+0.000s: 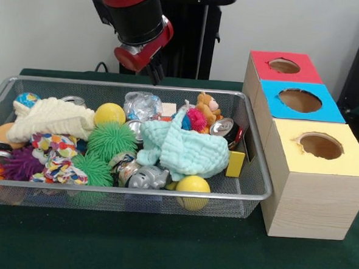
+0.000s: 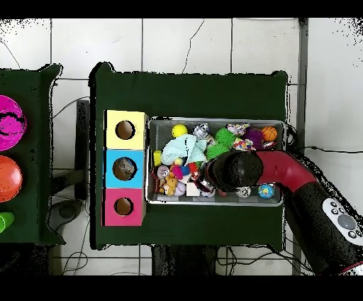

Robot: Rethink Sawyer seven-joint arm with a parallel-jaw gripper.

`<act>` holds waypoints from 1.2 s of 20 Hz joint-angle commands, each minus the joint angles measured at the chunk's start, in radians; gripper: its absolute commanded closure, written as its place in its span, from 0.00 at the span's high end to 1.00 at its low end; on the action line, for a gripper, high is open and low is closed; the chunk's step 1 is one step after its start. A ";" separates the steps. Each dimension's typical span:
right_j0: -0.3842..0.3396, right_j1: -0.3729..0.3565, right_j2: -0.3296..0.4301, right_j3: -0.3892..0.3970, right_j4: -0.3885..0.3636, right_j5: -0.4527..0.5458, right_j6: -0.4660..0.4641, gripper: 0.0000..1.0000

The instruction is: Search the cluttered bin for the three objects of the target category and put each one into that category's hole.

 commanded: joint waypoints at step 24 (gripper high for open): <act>-0.100 0.054 -0.118 -0.125 0.039 0.004 0.075 1.00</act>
